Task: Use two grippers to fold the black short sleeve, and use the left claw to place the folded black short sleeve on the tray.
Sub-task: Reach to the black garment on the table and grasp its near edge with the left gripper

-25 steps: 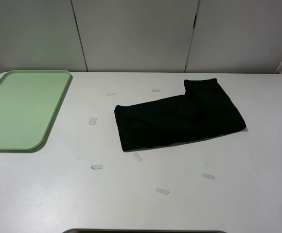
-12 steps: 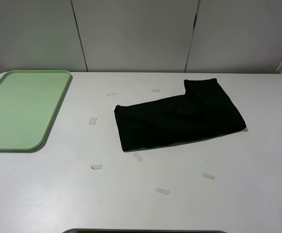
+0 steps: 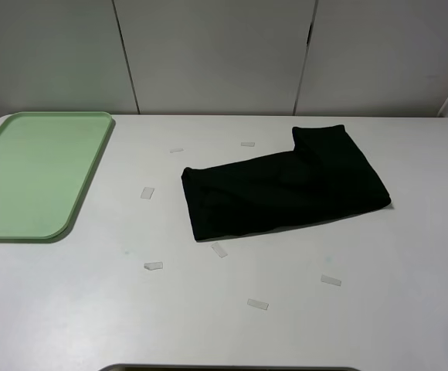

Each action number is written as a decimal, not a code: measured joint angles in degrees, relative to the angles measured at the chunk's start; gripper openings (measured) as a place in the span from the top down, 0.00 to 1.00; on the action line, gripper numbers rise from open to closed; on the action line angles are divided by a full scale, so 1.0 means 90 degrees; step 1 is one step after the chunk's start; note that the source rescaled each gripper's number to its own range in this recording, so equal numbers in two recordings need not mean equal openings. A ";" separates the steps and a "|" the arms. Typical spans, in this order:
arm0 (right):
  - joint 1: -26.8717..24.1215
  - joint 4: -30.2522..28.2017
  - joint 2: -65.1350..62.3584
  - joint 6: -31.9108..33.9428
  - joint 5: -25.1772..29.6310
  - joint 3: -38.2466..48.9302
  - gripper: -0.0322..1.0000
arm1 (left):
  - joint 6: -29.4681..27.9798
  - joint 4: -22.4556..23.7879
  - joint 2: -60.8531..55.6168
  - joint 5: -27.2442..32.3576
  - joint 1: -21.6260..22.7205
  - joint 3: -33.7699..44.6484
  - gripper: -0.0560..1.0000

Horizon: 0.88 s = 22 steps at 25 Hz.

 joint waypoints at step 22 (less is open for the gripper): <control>0.0000 0.0007 0.0000 0.0022 0.0000 0.0000 0.00 | 0.0000 0.0000 0.0000 -0.0093 0.0000 0.0000 0.00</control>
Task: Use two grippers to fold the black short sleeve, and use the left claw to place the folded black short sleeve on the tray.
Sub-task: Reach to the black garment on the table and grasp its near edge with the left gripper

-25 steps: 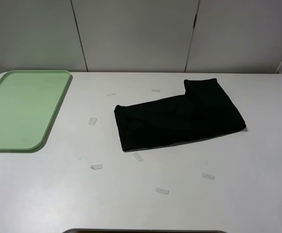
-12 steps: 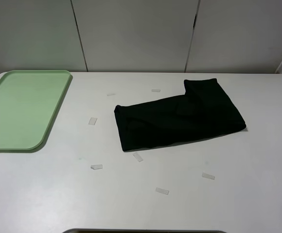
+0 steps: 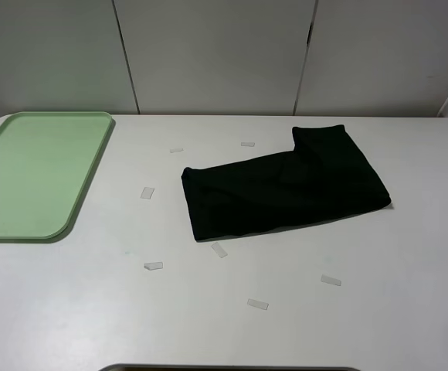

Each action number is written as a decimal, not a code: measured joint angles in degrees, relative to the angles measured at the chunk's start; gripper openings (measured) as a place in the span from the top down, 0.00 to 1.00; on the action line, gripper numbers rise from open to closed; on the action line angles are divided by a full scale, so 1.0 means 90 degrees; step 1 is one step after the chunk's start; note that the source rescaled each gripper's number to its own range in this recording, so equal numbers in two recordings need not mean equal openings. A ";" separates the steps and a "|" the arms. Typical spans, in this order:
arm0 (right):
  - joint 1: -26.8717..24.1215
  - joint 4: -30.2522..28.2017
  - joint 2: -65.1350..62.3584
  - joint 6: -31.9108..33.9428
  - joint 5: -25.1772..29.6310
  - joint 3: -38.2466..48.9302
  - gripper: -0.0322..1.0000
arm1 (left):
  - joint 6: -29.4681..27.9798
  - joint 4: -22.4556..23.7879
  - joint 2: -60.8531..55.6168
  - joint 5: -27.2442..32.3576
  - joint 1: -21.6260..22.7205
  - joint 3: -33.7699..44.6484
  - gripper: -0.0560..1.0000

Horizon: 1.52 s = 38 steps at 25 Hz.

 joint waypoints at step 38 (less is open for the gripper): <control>0.0000 0.0002 0.0000 0.0000 0.0000 0.0000 0.00 | 0.4684 -0.7719 0.8874 -0.4103 0.0000 -0.0699 0.06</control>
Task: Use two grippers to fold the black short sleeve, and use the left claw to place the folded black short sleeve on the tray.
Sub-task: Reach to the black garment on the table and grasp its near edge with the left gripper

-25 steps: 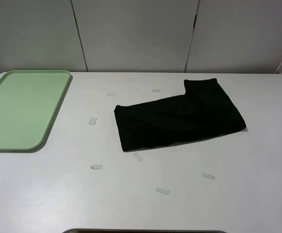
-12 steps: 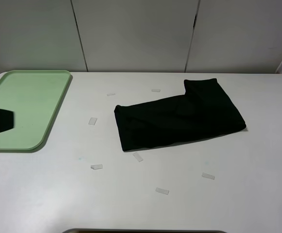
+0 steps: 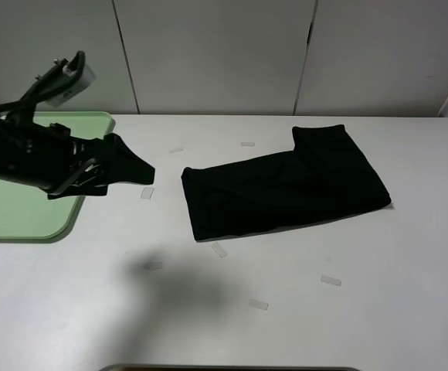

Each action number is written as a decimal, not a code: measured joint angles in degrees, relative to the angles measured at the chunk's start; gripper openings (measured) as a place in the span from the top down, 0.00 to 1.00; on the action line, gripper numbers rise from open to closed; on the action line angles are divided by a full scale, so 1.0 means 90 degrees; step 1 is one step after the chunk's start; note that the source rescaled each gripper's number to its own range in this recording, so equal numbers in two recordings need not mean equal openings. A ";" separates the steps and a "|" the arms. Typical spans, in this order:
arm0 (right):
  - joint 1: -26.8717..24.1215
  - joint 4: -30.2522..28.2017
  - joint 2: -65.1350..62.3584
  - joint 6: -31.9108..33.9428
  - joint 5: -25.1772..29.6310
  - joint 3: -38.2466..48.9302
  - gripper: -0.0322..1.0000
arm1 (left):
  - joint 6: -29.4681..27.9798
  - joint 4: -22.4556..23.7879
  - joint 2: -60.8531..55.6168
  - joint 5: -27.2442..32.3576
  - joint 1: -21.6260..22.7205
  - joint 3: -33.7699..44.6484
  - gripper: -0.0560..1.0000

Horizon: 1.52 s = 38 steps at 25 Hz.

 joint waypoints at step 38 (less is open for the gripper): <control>0.0000 -0.0120 0.0000 0.0000 0.0000 0.0000 0.00 | 0.2607 -0.3547 0.3542 -0.0218 -0.0571 -0.1609 0.08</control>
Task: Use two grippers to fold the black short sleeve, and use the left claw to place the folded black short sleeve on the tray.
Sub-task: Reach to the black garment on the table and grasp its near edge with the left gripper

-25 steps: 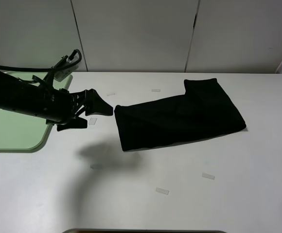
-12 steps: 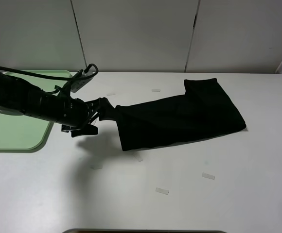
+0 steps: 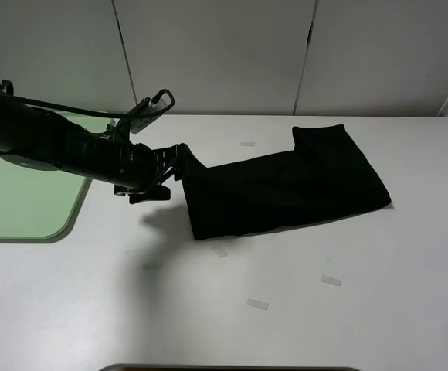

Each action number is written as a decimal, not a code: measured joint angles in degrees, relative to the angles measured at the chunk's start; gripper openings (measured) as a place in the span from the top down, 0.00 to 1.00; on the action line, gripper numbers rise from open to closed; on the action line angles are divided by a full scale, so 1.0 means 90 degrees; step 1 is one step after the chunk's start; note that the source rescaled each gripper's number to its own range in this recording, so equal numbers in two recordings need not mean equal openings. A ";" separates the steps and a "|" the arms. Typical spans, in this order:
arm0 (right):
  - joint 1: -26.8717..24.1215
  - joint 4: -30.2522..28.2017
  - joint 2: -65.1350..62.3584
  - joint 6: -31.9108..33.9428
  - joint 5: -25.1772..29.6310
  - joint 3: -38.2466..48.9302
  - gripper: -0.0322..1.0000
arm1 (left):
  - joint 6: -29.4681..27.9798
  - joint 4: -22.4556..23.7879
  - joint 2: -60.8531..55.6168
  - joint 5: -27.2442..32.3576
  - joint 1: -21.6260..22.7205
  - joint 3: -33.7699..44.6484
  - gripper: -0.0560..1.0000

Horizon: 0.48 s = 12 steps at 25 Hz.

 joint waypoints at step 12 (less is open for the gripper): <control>0.0000 -0.0124 0.0000 0.0000 0.0000 0.0000 0.00 | -0.0200 -0.0020 0.0549 -0.0088 -0.0018 -0.0178 0.08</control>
